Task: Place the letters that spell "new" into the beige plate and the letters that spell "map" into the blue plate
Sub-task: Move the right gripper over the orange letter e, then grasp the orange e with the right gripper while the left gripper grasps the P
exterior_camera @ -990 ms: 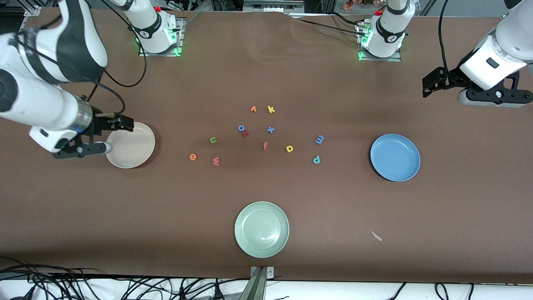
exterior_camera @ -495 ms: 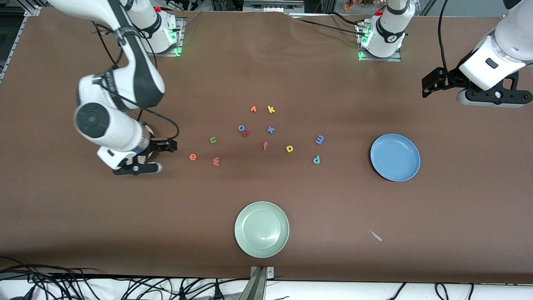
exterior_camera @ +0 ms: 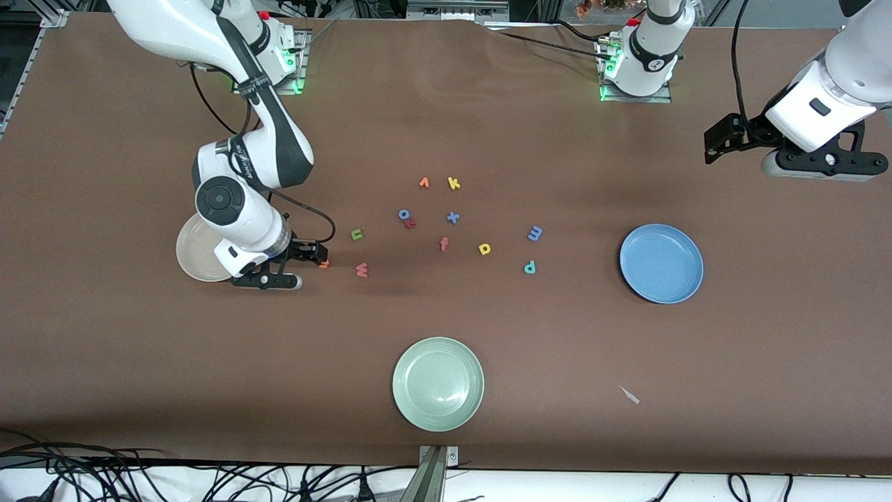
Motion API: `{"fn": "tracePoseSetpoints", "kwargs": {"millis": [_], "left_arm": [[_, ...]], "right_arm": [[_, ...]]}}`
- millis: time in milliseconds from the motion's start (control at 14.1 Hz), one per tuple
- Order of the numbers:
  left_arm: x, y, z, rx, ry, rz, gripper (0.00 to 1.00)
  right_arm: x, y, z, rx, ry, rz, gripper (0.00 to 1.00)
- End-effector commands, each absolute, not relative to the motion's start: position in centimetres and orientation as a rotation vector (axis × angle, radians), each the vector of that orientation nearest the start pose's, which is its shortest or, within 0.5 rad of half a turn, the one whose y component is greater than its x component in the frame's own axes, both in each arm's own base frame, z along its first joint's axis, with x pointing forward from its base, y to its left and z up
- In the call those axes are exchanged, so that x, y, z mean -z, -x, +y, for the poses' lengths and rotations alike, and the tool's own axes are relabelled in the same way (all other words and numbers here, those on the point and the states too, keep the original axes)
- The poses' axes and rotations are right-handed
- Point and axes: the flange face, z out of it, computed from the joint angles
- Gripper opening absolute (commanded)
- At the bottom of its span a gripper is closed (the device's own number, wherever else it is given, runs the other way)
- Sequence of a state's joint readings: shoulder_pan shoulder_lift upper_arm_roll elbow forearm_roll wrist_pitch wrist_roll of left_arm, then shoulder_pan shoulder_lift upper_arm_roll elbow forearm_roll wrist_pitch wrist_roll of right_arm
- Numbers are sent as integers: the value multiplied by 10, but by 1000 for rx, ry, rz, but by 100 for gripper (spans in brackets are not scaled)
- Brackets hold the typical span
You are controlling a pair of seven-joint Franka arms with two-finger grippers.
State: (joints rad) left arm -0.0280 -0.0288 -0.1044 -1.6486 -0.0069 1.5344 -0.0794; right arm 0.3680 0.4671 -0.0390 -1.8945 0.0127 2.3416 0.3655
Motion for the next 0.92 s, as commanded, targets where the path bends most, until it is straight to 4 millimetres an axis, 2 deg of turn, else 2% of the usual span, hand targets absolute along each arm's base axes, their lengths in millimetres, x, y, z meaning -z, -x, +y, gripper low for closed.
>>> {"fn": "tracePoseSetpoints", "kwargs": {"millis": [0, 141, 212, 283, 424, 566, 636, 707, 778, 848], "left_arm": [[-600, -545, -82, -105, 3112, 96, 100], [-593, -546, -96, -122, 3111, 134, 100], [-587, -549, -112, -137, 3103, 182, 100], [-574, -555, -120, -170, 3102, 199, 100], [-538, -565, -140, -268, 3094, 252, 100], [-477, -581, -163, -412, 3092, 277, 100], [-457, -592, -182, -378, 3104, 252, 100], [-437, -604, -192, -319, 3123, 177, 100], [-414, -608, -208, -310, 3133, 115, 100], [-390, -608, -236, -299, 3121, 45, 100]], "right_arm": [[-227, -582, 207, 36, 3136, 169, 100], [-213, -575, 215, 33, 3132, 241, 100], [-211, -574, 216, 26, 3132, 268, 100], [-207, -572, 219, 24, 3132, 276, 100], [-193, -570, 225, 34, 3127, 306, 100], [-190, -568, 229, 32, 3127, 321, 100], [-191, -569, 229, 36, 3125, 323, 100], [-186, -569, 228, 33, 3127, 325, 100], [-182, -570, 227, 33, 3127, 327, 100], [-182, -570, 226, 35, 3126, 327, 99]]}}
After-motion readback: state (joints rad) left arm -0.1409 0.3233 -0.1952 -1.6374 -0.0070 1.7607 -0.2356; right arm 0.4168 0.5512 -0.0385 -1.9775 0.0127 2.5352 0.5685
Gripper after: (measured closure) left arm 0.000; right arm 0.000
